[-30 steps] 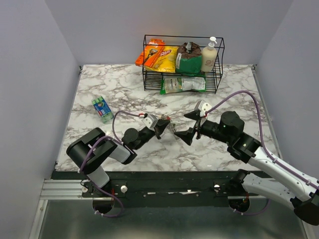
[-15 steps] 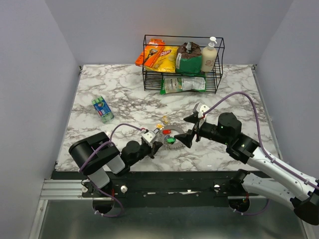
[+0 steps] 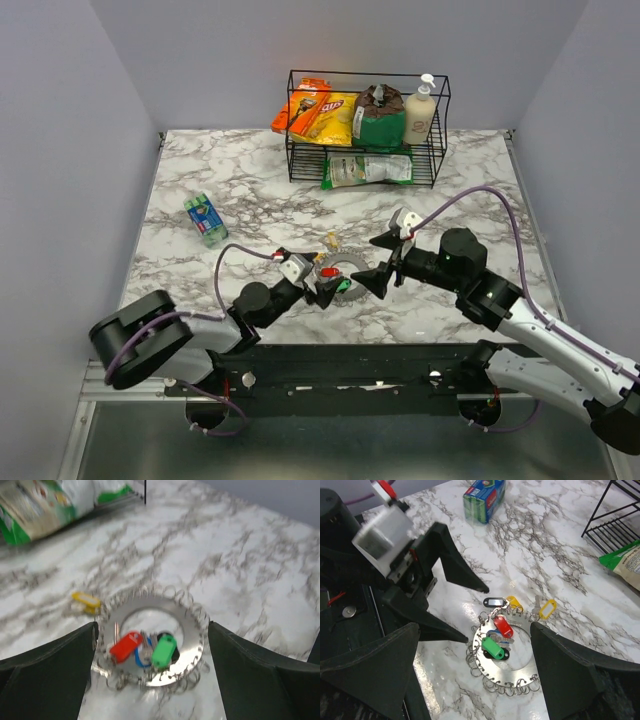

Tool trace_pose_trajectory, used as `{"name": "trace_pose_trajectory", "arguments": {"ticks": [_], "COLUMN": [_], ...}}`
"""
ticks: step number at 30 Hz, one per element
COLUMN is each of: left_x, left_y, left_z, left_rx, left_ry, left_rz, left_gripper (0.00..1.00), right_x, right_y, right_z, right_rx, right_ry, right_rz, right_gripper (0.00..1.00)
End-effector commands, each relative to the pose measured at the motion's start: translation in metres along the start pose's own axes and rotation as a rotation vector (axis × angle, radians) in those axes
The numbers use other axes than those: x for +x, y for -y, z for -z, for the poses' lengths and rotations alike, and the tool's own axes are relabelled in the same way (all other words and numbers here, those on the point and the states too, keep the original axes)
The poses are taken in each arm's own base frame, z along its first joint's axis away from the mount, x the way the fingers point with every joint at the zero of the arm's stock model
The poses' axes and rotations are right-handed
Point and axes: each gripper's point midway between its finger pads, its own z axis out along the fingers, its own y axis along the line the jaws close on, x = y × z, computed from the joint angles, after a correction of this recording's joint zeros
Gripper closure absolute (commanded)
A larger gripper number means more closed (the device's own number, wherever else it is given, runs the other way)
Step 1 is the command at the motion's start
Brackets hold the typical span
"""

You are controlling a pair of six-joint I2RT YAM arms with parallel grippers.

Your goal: Put the keys on the keyring

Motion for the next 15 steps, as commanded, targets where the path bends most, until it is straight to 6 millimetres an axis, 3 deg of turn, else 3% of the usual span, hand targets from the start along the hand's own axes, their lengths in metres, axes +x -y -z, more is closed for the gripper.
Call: {"name": "trace_pose_trajectory", "arguments": {"ticks": [1,3,4,6,7,15], "left_x": [-0.063,-0.094,-0.085,-0.109,-0.104,-0.162], "left_y": [-0.002,-0.001,-0.005,-0.012,-0.016,-0.037], "left_z": [-0.014,-0.017,-0.015,-0.013,-0.01,0.015], "left_rx": [-0.035,-0.044,-0.058,-0.111,-0.133,-0.28], "left_ry": [0.088,0.117,0.057,0.078,0.041,0.123], "left_rz": [-0.064,-0.087,-0.102,-0.099,-0.1,-0.024], "left_gripper": [0.01,0.01,0.01,0.01,0.01,0.01], "right_x": [-0.009,-0.008,-0.008,-0.007,-0.006,-0.006], "right_y": [-0.002,-0.002,-0.001,-0.001,-0.001,0.0], "right_z": [0.004,0.004,0.004,0.003,0.003,0.004], "right_rx": [-0.004,-0.005,-0.002,-0.002,-0.002,0.006], "right_ry": [0.026,0.024,0.026,0.024,0.024,0.03], "right_rz": [0.005,0.005,0.005,0.003,0.002,0.006], "right_gripper": [0.0,0.0,0.0,0.0,0.0,0.0]}}
